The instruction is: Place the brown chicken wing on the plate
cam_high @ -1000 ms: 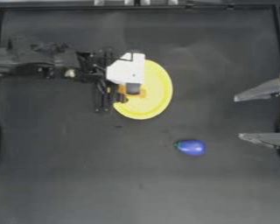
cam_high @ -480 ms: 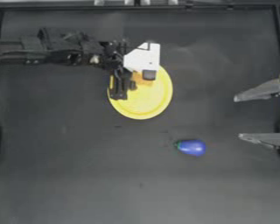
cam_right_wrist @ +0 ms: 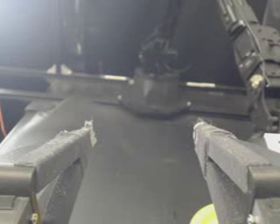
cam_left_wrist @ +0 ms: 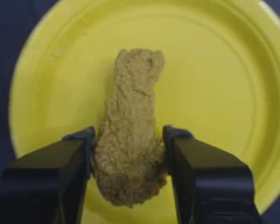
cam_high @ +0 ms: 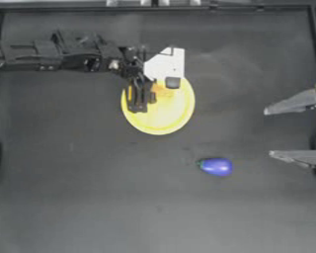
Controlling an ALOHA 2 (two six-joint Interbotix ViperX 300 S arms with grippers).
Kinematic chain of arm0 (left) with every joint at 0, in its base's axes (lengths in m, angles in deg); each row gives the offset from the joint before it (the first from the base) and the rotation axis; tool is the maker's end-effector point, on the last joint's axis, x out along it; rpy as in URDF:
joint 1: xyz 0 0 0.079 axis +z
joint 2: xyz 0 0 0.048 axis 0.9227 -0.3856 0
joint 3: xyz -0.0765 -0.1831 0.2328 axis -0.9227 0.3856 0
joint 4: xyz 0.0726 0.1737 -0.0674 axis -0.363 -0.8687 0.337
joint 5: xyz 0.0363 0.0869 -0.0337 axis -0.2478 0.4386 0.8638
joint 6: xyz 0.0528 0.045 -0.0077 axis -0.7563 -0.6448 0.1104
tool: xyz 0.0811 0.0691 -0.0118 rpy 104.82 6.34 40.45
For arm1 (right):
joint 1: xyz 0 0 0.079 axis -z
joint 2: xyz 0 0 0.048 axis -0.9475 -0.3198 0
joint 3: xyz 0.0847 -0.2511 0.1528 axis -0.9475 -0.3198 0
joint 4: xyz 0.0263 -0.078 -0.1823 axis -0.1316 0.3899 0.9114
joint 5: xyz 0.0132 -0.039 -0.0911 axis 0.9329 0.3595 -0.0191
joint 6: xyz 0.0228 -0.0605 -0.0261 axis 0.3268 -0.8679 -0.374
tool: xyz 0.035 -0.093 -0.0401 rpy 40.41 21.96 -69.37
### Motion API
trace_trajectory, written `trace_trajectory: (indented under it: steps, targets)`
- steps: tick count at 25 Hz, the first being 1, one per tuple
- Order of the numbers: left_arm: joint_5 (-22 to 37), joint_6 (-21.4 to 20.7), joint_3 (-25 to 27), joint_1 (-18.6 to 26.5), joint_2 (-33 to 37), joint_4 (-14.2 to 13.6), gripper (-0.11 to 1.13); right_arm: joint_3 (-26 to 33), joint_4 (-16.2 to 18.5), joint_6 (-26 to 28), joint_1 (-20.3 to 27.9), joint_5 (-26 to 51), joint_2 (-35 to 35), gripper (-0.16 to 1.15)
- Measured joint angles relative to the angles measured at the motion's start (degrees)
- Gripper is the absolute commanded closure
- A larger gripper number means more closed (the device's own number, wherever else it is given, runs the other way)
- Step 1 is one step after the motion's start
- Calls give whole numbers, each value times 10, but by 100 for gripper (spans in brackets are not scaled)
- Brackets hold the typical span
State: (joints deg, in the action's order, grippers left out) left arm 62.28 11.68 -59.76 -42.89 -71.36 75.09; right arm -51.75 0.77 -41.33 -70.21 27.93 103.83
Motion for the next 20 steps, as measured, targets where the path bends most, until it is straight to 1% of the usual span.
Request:
trace_trajectory:
  steps: [1, 3, 7, 8, 9, 10, 11, 13, 20]
  targets:
    - [3, -4, -1, 0, 0, 9, 67, 0, 0, 0, 0, 0, 0, 0]
    - [6, -11, 0, 0, 0, 19, 53, 0, 0, 0, 2, 0, 0, 0]
    - [8, -12, -4, 0, 0, 26, 8, -1, -1, 0, 2, -1, 0, 0]
    - [8, -12, -4, -1, -1, 27, -1, -1, -2, 0, 2, -1, 0, 0]
    - [7, -13, -7, -1, -4, 27, -5, -1, -3, 0, 2, 0, 0, 0]
    - [8, -13, -9, -1, -7, 27, -5, -1, -3, 0, 2, 0, 0, 0]
    - [7, -14, -10, -1, -11, 27, 0, -1, -3, 0, 2, 0, 0, 0]
    - [8, -14, -11, 0, -14, 27, 4, -1, -4, 0, 2, 0, 0, 0]
    - [8, -14, -17, 0, -13, 25, 3, -2, -4, 0, 3, 0, 0, 0]
